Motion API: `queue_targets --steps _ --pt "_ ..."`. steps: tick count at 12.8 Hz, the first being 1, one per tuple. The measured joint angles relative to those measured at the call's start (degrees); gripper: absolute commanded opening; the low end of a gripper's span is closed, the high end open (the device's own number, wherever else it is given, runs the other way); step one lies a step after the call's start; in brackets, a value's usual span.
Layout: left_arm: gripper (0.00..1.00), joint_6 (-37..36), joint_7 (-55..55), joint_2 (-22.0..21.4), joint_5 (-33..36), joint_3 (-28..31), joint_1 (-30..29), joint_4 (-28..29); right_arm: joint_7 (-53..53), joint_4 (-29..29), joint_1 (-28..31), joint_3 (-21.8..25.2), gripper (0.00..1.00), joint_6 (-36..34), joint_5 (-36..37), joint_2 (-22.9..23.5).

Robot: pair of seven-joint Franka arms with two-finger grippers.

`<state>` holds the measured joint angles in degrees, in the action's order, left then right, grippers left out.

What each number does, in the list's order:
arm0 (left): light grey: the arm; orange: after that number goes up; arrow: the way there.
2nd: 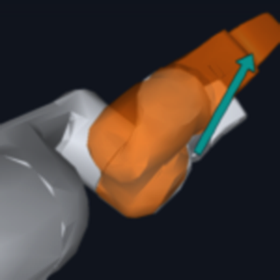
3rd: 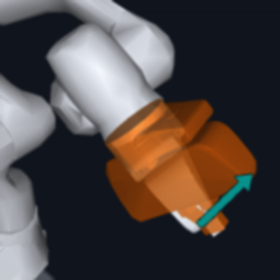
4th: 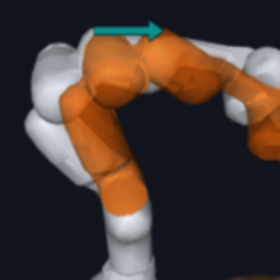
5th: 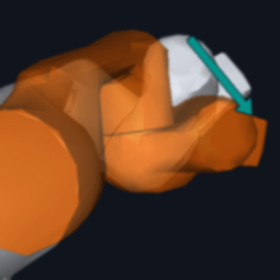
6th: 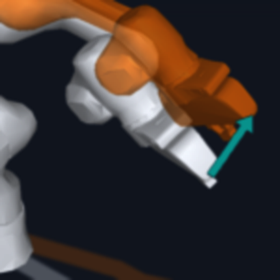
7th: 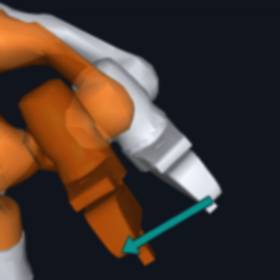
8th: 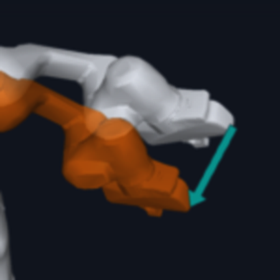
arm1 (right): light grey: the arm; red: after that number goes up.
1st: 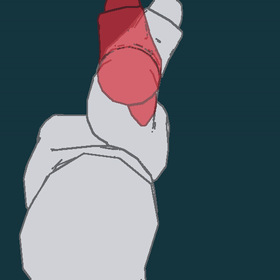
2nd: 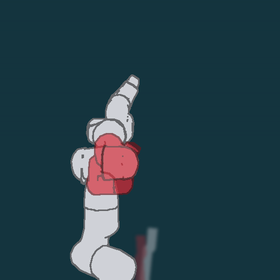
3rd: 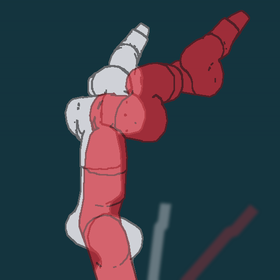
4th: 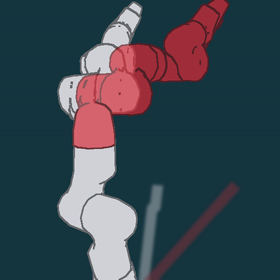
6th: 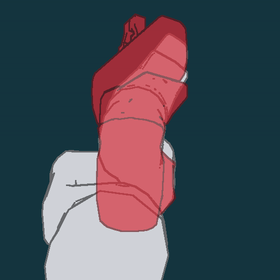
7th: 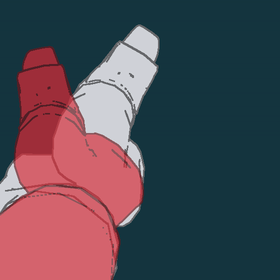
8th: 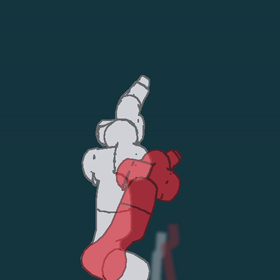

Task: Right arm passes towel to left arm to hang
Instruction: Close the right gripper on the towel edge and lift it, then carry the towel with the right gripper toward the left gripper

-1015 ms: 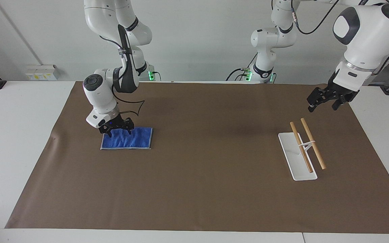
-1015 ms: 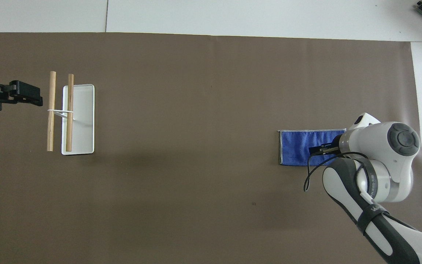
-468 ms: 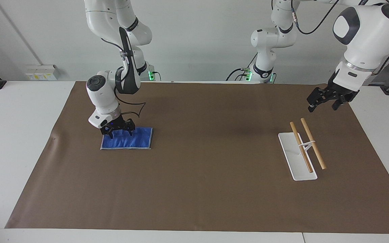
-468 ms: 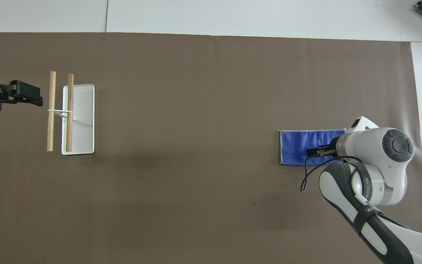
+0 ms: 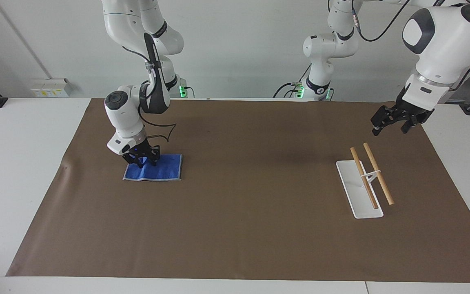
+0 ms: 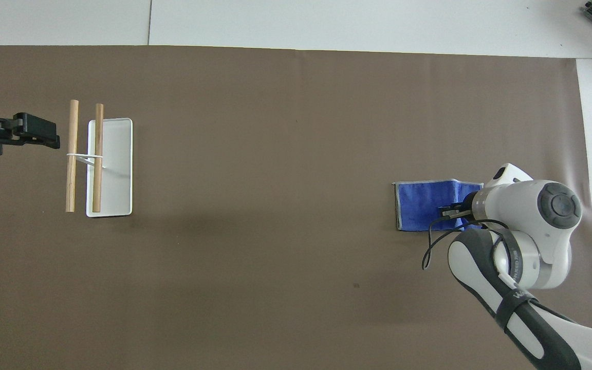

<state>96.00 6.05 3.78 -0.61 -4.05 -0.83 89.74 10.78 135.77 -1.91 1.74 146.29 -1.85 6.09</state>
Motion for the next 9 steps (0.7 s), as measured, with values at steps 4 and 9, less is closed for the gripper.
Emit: queue_targets --steps 4,9 --pt "1.0 0.0 0.0 0.0 0.0 0.0 0.0 0.0 -4.6 -3.4 -2.8 -0.2 0.0 -3.5 0.0 -0.3" --pt "1.0 0.0 0.0 0.0 0.0 0.0 0.0 0.0 -11.5 -16.2 -8.6 -0.3 0.0 -16.7 -0.1 -2.0"
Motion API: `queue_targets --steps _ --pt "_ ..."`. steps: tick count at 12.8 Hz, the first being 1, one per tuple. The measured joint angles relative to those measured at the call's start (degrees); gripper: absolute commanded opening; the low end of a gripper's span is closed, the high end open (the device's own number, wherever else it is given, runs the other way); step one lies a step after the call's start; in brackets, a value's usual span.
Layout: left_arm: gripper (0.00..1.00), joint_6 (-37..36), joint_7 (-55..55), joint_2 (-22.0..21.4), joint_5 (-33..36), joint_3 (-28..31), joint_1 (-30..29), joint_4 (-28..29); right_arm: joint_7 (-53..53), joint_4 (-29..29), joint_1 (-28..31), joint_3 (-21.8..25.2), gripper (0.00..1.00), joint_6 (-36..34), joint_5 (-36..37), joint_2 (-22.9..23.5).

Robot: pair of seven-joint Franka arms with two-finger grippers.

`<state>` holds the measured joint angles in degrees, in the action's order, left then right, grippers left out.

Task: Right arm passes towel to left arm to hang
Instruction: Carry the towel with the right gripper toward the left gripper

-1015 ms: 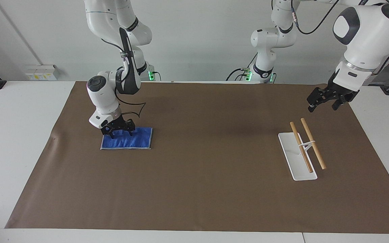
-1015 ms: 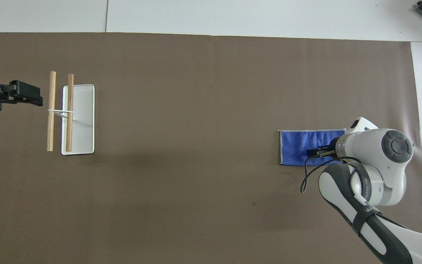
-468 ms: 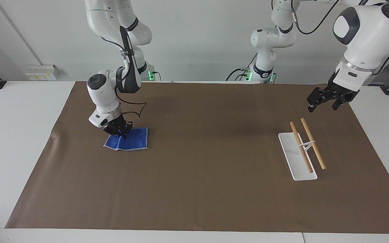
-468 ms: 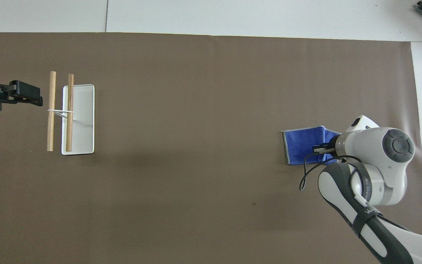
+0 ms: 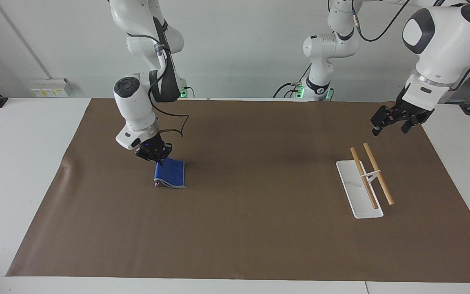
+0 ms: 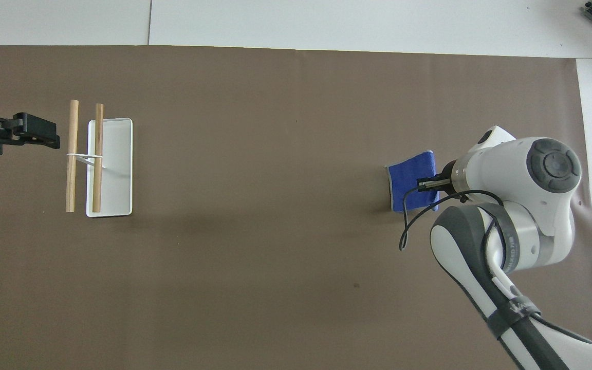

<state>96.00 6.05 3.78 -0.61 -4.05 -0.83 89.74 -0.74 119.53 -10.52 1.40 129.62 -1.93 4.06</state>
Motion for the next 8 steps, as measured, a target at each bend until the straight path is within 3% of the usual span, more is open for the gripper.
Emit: queue_targets --steps 3,8 --pt "1.0 0.0 0.0 0.0 0.0 0.0 0.0 0.0 -0.9 -6.5 -2.1 0.0 0.0 -2.7 -6.7 0.0" --pt "1.0 0.0 0.0 0.0 0.0 0.0 0.0 0.0 -1.2 -8.1 -6.8 -0.2 0.0 0.6 -27.1 0.7"
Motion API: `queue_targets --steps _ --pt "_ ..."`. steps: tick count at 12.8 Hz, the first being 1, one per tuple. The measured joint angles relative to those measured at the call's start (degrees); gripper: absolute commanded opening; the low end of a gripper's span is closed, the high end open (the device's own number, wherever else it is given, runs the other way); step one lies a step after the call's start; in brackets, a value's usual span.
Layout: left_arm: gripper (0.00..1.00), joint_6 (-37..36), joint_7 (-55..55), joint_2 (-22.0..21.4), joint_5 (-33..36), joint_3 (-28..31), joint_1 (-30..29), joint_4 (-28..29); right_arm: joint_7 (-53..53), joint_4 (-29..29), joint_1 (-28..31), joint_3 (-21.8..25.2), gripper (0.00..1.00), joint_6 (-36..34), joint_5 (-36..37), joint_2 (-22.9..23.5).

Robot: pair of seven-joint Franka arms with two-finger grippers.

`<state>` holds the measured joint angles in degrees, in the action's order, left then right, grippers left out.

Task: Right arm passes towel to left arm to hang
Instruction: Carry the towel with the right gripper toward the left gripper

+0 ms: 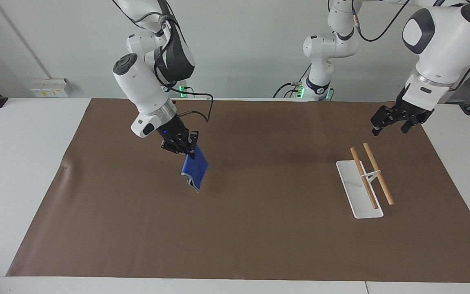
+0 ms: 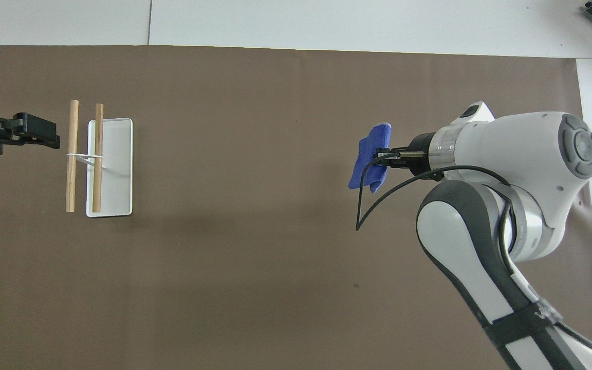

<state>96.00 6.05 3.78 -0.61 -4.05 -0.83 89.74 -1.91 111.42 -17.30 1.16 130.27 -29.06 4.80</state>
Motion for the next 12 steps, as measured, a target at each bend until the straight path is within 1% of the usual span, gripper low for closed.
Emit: queue_targets --steps 2,5,7,10,12 --pt "1.0 0.0 0.0 0.0 0.0 0.0 0.0 0.0 -1.5 0.0 -3.6 -0.1 0.0 4.7 -9.5 0.6" --pt "1.0 0.0 0.0 0.0 0.0 0.0 0.0 0.0 -2.6 0.0 -9.9 -0.2 0.0 15.7 -27.8 3.1" --pt "1.0 0.0 0.0 0.0 0.0 0.0 0.0 0.0 -2.6 -0.3 -14.1 -0.2 0.0 21.3 -39.4 4.7" --pt "1.0 0.0 0.1 0.0 0.0 0.0 0.0 0.0 -2.7 -3.2 -17.5 -0.3 0.0 22.7 -52.8 5.7" --pt "1.0 -0.1 1.4 -0.1 0.0 0.7 -0.3 0.2 -2.7 -4.7 -19.3 -0.3 0.0 24.0 -55.9 6.2"
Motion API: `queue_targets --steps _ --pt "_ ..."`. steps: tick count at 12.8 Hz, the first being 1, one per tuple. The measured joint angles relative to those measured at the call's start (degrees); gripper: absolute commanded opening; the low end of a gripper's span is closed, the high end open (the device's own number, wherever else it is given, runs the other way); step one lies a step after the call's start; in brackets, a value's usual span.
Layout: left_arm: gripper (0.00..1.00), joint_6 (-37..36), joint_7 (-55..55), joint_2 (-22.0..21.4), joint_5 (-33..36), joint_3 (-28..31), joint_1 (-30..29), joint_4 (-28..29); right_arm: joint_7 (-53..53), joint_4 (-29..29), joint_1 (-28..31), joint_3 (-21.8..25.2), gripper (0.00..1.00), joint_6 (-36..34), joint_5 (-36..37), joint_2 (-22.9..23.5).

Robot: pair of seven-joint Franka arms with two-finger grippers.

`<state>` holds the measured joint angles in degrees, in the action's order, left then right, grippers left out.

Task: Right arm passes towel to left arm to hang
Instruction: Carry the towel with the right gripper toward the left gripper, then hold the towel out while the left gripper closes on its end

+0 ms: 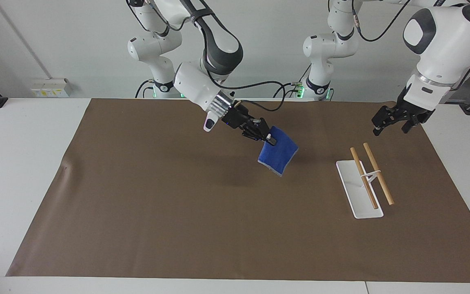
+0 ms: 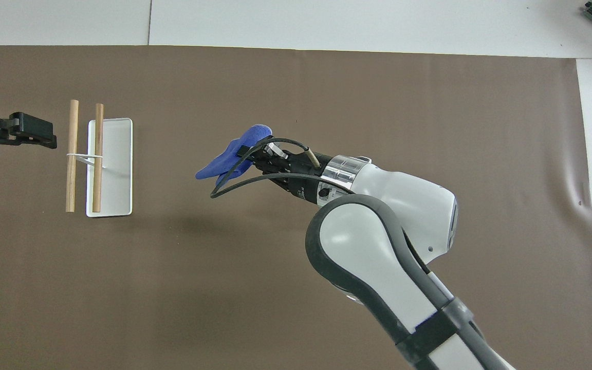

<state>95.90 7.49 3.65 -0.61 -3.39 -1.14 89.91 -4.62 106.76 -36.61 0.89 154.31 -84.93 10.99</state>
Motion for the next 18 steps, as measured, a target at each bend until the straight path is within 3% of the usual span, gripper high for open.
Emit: queue_targets --steps 6,11,14,18 --pt "1.0 3.6 23.1 -2.9 -0.1 -0.2 0.2 6.7 -0.1 -0.7 -1.7 0.1 0.0 2.2 -0.4 0.8" --pt "1.0 20.2 47.5 -6.4 -2.0 -2.2 0.9 18.1 -0.1 -0.8 -1.6 0.1 0.0 2.2 -0.4 0.9" --pt "1.0 27.8 61.3 -7.5 -2.9 -4.0 0.9 21.9 -0.4 -1.3 -1.9 -0.2 0.0 2.2 -0.9 0.9" --pt "1.0 38.6 75.8 -7.1 -4.8 -7.2 0.9 27.2 -1.3 -5.9 -2.1 -2.9 0.0 5.0 -9.4 4.9"
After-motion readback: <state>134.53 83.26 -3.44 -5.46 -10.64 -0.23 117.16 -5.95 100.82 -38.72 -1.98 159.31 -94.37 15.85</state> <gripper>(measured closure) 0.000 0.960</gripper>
